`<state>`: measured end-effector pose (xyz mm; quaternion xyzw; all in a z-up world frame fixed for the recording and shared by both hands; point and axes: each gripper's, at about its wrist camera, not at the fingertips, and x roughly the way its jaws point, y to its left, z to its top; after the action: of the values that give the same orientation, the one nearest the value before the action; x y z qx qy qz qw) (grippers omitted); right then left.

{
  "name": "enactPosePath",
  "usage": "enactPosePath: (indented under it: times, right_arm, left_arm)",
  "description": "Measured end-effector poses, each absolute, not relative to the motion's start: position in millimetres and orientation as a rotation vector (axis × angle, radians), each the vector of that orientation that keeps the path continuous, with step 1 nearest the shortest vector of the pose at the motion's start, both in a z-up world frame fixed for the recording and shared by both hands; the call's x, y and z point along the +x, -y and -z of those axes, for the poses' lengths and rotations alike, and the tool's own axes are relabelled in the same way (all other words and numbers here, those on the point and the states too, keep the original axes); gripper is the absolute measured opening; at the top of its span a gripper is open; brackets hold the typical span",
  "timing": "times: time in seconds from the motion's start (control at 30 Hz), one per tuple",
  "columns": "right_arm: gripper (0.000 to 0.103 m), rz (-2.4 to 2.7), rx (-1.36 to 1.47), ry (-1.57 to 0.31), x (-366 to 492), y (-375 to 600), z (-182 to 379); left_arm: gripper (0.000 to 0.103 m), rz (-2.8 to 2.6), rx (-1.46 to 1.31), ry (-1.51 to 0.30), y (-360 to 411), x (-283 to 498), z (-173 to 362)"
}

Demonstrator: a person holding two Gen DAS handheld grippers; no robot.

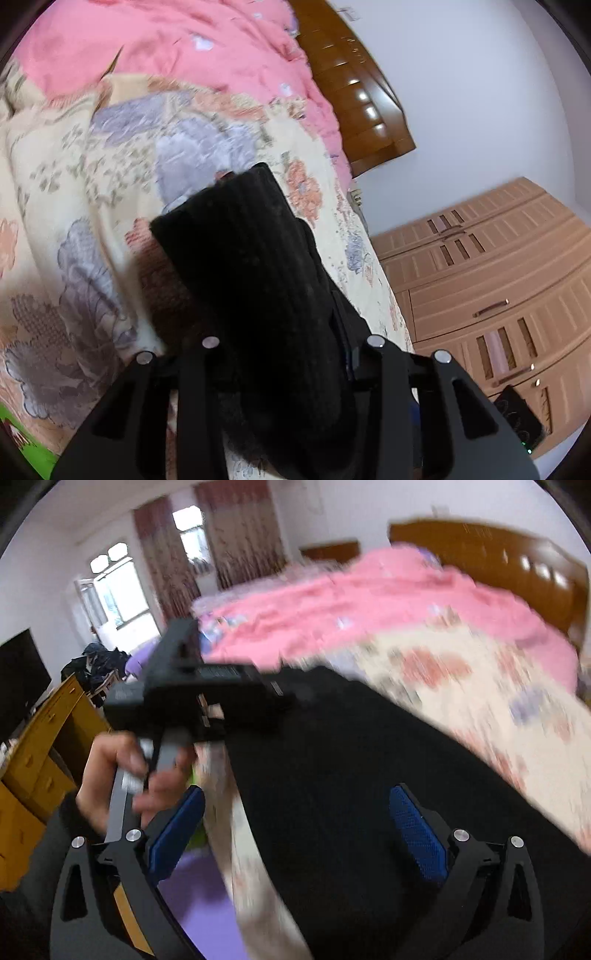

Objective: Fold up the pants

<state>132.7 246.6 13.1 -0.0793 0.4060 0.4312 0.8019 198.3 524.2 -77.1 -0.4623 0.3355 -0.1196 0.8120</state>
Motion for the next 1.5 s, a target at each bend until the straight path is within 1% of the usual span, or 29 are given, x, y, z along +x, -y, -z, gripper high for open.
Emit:
enactPosePath:
  times: [0.1,0.23,0.3,0.37,0.4,0.47,0.5,0.53,0.6,0.67,0.77,0.87,0.97,1.07,1.13,1.23,1.27,1.3,1.33,1.4,1.5]
  right_arm:
    - [0.098,-0.839,-0.192,-0.923,131.1,-205.2,-7.8]
    - [0.098,-0.71,-0.201,-0.884,151.7,-170.9,-8.2]
    - [0.098,-0.711,-0.312,-0.862,163.7,-173.9,-3.1]
    - [0.098,-0.833,-0.358,-0.972,176.4,-182.0,13.7]
    - [0.096,-0.899,-0.404,-1.002,177.8,-186.7,24.4]
    - [0.097,-0.881,-0.474,-0.997,179.6,-191.2,36.7]
    - [0.099,-0.892,-0.47,-0.968,180.6,-192.4,41.2]
    - [0.099,-0.902,-0.457,-0.939,180.9,-191.3,41.3]
    - [0.099,-0.902,-0.431,-0.952,183.5,-187.6,38.4]
    - [0.098,-0.875,-0.358,-0.995,185.4,-171.5,28.4]
    - [0.098,-0.783,-0.189,-0.937,180.1,-107.9,-2.1]
    - [0.099,-0.697,0.112,-0.899,178.5,-13.0,-20.1]
    - [0.099,-0.665,0.427,-0.856,173.0,72.0,-17.7]
    - [0.099,-0.578,0.734,-0.795,156.3,155.5,0.1]
    - [0.099,-0.523,0.765,-0.785,148.1,179.5,6.7]
    - [0.099,-0.466,0.751,-0.793,135.1,196.9,13.0]
    - [0.099,-0.464,0.752,-0.794,131.8,197.2,14.2]
    - [0.099,-0.459,0.739,-0.797,130.3,198.9,14.9]
    - [0.099,-0.454,0.722,-0.802,126.1,193.0,14.0]
    - [0.099,-0.447,0.679,-0.83,128.1,182.7,17.0]
    - [0.099,-0.49,0.626,-0.888,123.9,162.1,26.1]
  left_arm:
    - [0.037,0.272,-0.93,-0.664,-516.2,195.3,61.9]
    - [0.036,0.285,-0.792,-0.587,-493.7,180.2,26.7]
    - [0.036,0.301,-0.74,-0.556,-481.6,168.8,8.2]
    - [0.036,0.309,-0.675,-0.538,-465.0,161.8,-15.7]
    - [0.036,0.311,-0.643,-0.534,-456.2,159.5,-25.4]
    - [0.036,0.326,-0.573,-0.521,-435.2,150.6,-48.1]
    - [0.036,0.339,-0.554,-0.515,-425.1,147.6,-56.5]
    - [0.036,0.353,-0.535,-0.51,-414.1,143.7,-64.7]
    - [0.036,0.371,-0.486,-0.499,-385.3,139.6,-79.9]
    - [0.036,0.374,-0.448,-0.495,-361.7,135.9,-88.2]
    - [0.036,0.372,-0.337,-0.492,-314.1,127.1,-98.4]
    - [0.037,0.353,-0.2,-0.487,-260.5,122.0,-94.1]
    - [0.037,0.358,-0.08,-0.503,-203.0,118.1,-74.8]
    - [0.037,0.402,0.032,-0.572,-146.4,120.2,-38.6]
    - [0.039,0.422,0.137,-0.636,-105.2,122.2,-5.5]
    - [0.05,0.471,0.252,-0.729,-69.8,124.0,37.8]
    - [0.065,0.461,0.293,-0.707,-64.3,117.1,45.1]
    - [0.077,0.465,0.336,-0.68,-58.9,107.8,47.2]
    - [0.081,0.492,0.35,-0.668,-58.0,100.8,46.9]
    - [0.084,0.606,0.333,-0.624,-60.6,77.3,37.5]
    - [0.089,0.66,0.245,-0.558,-87.0,52.0,18.0]
